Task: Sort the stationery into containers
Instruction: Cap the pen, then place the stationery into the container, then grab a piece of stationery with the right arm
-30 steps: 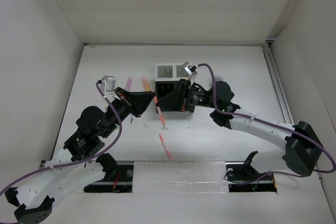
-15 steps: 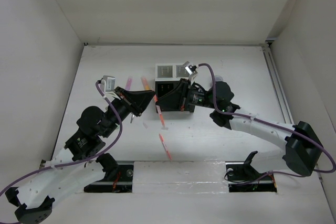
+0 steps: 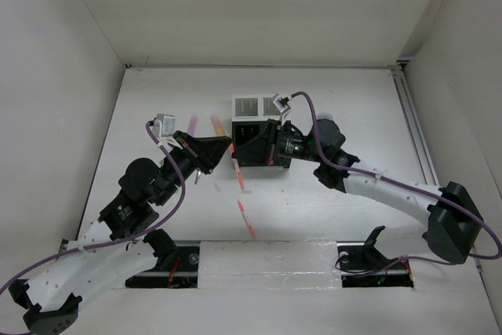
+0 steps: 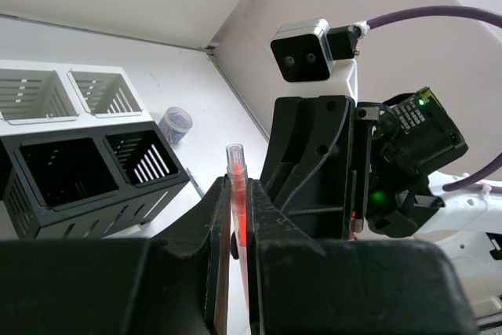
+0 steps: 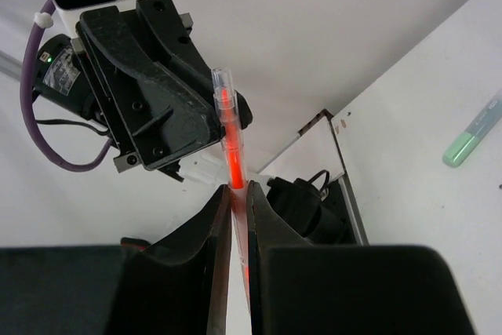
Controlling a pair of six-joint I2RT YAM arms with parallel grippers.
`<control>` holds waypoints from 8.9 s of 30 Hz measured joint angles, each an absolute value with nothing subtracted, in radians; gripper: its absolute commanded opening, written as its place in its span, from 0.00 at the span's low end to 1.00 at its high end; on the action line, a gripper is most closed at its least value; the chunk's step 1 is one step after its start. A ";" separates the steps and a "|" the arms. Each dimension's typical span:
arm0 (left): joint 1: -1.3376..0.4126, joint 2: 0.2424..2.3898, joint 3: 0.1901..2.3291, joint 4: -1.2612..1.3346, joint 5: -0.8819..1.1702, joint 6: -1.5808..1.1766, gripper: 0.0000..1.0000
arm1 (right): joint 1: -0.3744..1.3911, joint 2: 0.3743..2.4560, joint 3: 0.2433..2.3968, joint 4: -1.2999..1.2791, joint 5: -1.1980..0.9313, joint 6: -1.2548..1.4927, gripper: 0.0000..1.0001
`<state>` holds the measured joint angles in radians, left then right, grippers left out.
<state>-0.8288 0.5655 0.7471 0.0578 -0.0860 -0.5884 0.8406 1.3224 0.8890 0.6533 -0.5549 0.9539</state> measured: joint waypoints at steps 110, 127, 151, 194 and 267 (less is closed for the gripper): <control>-0.838 0.435 0.857 -0.453 -0.425 -0.476 1.00 | 0.486 2.084 1.383 0.723 -0.576 0.265 0.00; -0.838 0.409 0.857 -0.452 -0.418 -0.476 1.00 | 0.486 2.090 1.357 0.720 -0.571 0.280 0.32; -0.838 0.401 0.857 -0.453 -0.429 -0.480 1.00 | 0.492 1.715 1.246 0.611 -0.495 0.324 0.87; -0.838 0.512 0.865 -0.543 -0.585 -0.567 1.00 | 0.274 1.467 0.832 -0.407 0.042 0.416 0.63; -0.902 1.156 0.859 -0.552 -0.363 -1.605 0.85 | 0.499 0.875 0.875 -0.457 0.144 0.492 0.00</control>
